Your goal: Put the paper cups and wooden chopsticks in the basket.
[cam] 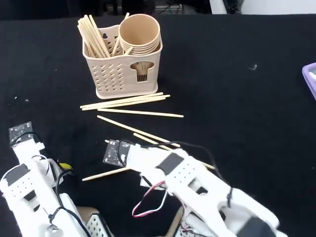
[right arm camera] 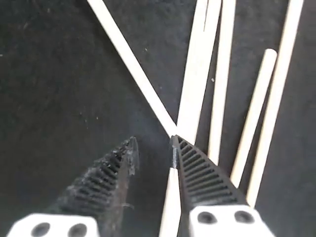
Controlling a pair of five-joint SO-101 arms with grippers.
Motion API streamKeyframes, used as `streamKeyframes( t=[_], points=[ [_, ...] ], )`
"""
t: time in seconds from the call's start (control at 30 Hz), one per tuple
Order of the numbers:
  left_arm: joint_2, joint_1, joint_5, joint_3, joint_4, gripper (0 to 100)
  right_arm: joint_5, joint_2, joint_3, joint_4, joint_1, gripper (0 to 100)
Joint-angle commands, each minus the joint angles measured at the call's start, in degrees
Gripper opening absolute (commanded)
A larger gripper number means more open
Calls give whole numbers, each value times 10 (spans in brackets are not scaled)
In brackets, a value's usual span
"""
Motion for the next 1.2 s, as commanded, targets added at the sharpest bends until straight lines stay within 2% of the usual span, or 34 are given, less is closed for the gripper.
streamKeyframes(
  t=[0.0,0.1,0.2,0.47,0.6,0.7,0.8,1.03,1.17],
  points=[
    [-4,-4,6,-6,-5,321,23,53,-25,-23,-4,110],
    [-4,-4,6,-6,-5,321,41,74,-29,-20,-4,12],
    [-4,-4,6,-4,-5,321,45,74,-34,-4,8,11],
    [-9,-4,6,24,-33,321,47,53,-87,68,110,11],
    [-9,-4,6,27,-34,321,38,-9,-100,86,82,28],
    [-9,-4,6,28,-34,321,0,-55,-103,82,59,148],
    [-9,-4,6,28,-33,321,18,-58,-97,72,33,241],
    [-9,-4,6,28,-33,321,37,78,-101,-9,20,191],
    [-9,-4,6,28,-33,321,41,146,-103,-22,19,188]
  ],
)
